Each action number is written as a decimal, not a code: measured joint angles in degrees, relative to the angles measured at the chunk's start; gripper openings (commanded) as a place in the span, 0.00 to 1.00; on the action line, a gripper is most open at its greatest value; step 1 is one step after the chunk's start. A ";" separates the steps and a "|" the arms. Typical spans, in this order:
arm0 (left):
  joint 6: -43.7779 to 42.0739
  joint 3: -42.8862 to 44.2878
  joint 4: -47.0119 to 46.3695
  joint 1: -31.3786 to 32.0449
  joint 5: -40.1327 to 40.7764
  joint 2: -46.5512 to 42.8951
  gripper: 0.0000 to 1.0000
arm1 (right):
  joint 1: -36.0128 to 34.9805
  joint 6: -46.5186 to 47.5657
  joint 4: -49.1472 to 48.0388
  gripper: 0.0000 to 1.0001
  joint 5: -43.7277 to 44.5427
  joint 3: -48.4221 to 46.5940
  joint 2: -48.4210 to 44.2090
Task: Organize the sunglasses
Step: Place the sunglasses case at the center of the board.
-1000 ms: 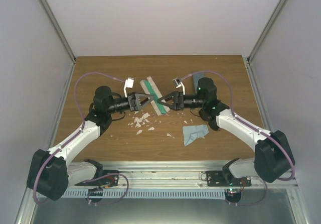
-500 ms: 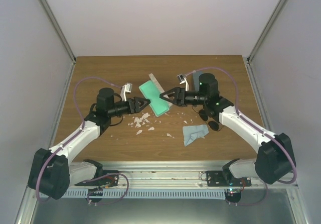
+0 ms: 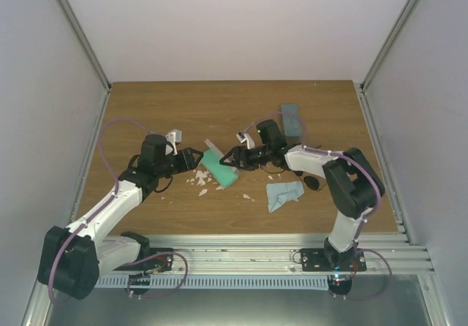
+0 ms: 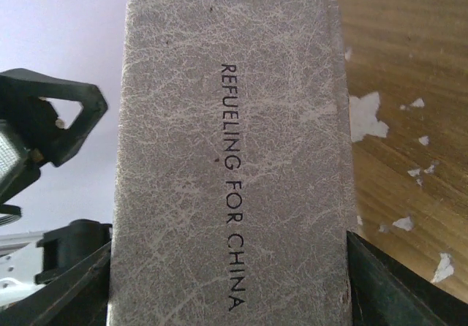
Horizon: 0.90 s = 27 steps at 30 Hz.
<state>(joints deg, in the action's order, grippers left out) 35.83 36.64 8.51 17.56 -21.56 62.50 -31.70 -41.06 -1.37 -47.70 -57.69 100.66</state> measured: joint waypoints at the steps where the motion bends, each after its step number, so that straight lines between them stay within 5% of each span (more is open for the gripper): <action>1: -0.24 -0.52 -0.02 0.00 0.39 0.09 0.49 | -0.24 0.17 -0.59 0.49 -0.26 0.02 1.55; 18: -3.15 -2.10 -1.95 -0.11 -7.50 14.21 0.46 | 0.98 0.48 -20.37 0.94 -7.45 9.64 10.82; 27: -4.39 -0.02 -2.14 -0.20 -8.20 16.87 0.47 | 1.03 5.31 -17.11 0.97 -2.78 10.27 6.99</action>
<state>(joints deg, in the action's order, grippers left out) 31.44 36.62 6.37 17.37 -29.76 79.37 -30.68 -35.75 -18.48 -50.48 -47.42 107.66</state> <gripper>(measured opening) 0.469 0.978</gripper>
